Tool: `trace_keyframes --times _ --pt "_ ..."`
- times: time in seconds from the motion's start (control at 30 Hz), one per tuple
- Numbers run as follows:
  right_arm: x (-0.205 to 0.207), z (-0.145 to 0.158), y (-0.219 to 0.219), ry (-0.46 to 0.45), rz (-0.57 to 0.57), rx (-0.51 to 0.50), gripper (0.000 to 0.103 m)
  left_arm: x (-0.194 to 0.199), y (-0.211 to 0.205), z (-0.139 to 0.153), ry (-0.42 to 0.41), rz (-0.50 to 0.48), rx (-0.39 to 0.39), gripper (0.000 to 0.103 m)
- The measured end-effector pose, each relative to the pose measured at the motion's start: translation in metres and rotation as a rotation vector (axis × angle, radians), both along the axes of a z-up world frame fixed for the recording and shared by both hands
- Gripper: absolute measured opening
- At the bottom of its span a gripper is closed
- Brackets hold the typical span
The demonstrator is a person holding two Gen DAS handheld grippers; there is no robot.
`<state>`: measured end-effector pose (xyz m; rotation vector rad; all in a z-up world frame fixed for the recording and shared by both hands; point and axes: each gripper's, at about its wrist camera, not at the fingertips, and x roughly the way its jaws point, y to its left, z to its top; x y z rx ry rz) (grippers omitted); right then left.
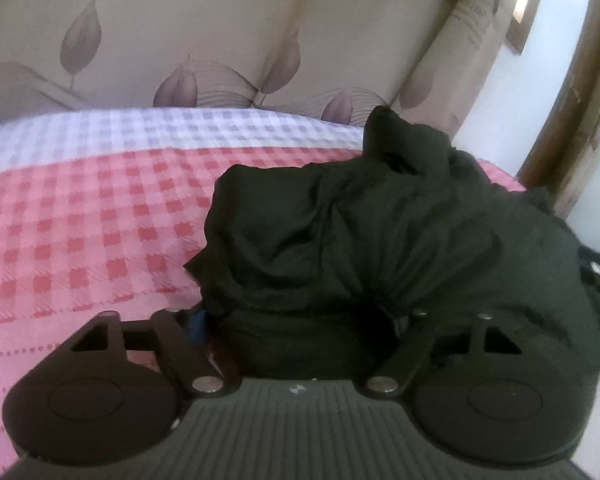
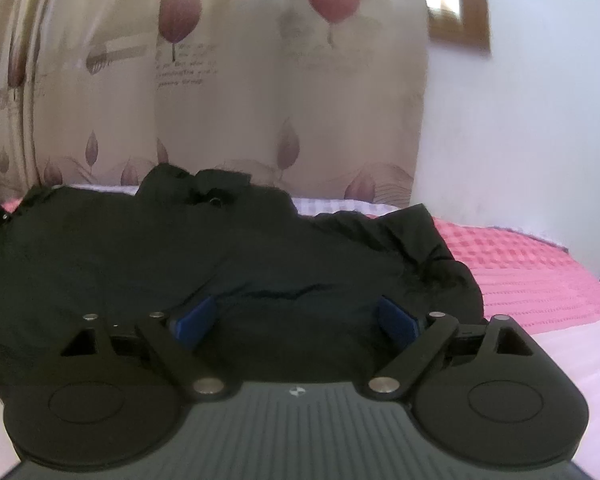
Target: Fold large clothes
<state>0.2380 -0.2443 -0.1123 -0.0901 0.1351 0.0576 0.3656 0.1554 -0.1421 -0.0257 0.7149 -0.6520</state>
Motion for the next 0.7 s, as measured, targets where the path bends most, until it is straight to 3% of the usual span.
trace_keyframes --times 0.3,0.7 --pt "0.003 -0.001 0.006 0.018 -0.027 -0.042 0.099 -0.013 -0.014 0.001 -0.103 0.002 0.098 0.071" --pt "0.004 -0.001 0.011 0.029 -0.042 -0.065 0.101 -0.015 -0.015 0.001 -0.128 0.003 0.115 0.071"
